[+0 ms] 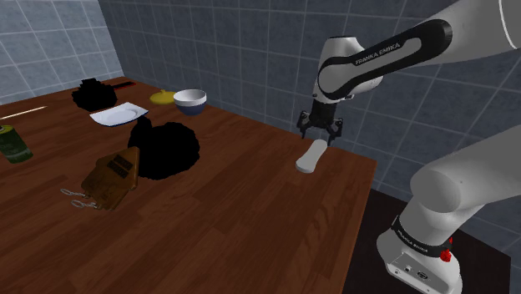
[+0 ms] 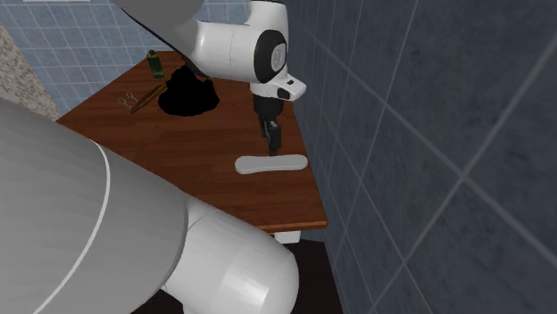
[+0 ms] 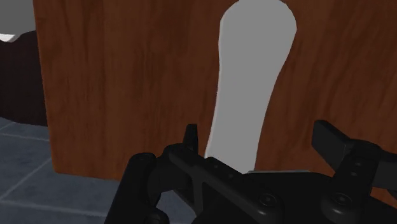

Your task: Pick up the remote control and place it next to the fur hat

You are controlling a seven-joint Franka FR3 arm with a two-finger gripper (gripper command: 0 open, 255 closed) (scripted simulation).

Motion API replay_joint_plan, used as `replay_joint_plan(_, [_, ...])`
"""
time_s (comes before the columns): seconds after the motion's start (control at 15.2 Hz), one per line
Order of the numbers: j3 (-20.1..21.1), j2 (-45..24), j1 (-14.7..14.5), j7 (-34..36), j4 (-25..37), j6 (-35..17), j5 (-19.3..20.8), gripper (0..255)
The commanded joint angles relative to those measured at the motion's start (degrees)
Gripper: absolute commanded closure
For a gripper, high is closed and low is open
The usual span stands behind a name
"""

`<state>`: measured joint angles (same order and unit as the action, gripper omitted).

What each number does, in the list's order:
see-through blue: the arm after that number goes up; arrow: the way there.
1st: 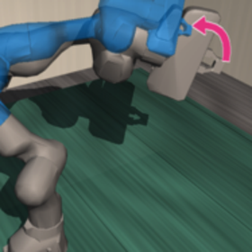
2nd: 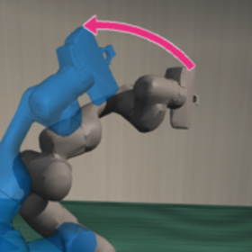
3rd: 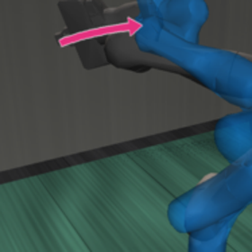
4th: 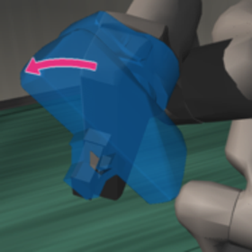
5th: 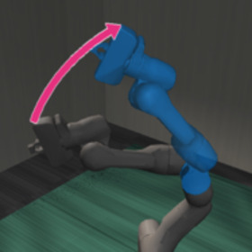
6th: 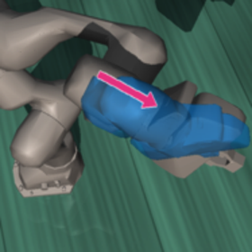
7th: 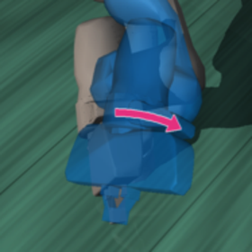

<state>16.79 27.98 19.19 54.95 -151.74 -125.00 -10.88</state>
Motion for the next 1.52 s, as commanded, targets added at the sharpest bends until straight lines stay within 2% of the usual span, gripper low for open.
replay_joint_plan(0.0, [1.1,-1.9,1.7,4.9,-1.6,-3.5,-0.1,0])
replay_joint_plan(0.53, [2.3,-6.6,1.9,5.3,-4.4,-11.0,-0.2,0])
replay_joint_plan(0.99, [2.3,-6.6,1.9,5.3,-4.4,-11.0,-0.2,0])
replay_joint_plan(1.06, [2.3,-6.6,1.9,5.3,-4.4,-11.0,-0.2,255])
replay_joint_plan(1.45, [2.3,-6.6,1.9,5.3,-4.4,-11.0,-0.2,255])
